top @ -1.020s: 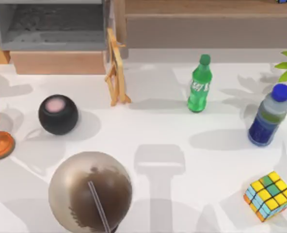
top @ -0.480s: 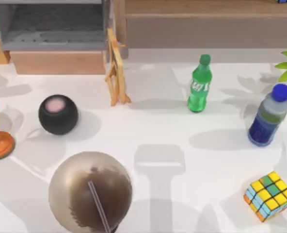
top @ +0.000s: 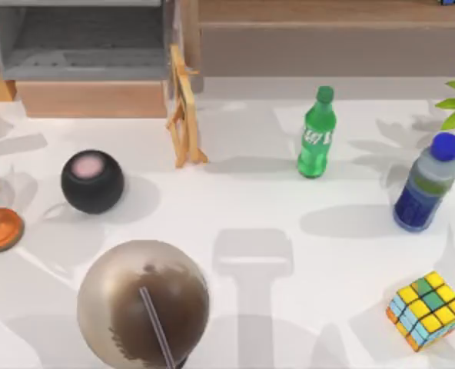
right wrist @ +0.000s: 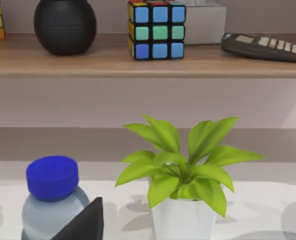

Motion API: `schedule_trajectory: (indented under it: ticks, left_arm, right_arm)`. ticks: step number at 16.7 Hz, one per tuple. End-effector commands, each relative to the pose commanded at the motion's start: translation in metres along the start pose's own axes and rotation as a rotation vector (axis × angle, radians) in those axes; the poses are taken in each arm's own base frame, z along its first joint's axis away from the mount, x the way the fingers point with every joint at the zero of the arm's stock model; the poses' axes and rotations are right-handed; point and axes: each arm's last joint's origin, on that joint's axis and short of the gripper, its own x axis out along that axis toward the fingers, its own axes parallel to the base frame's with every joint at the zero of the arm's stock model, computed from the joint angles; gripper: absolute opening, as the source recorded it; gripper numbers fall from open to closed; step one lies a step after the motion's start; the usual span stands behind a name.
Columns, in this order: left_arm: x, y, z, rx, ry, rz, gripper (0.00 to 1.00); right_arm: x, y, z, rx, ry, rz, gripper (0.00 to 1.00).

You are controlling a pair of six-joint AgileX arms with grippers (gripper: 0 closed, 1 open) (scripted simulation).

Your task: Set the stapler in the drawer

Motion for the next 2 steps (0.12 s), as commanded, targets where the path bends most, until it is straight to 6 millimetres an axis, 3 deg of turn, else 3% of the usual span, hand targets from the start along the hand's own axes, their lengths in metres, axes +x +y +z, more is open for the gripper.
schedule_trajectory:
  ticks: [2]
  left_arm:
    - [0.0, 0.0, 0.0, 0.0, 0.0, 0.0, 1.0]
  right_arm:
    - [0.0, 0.0, 0.0, 0.0, 0.0, 0.0, 1.0]
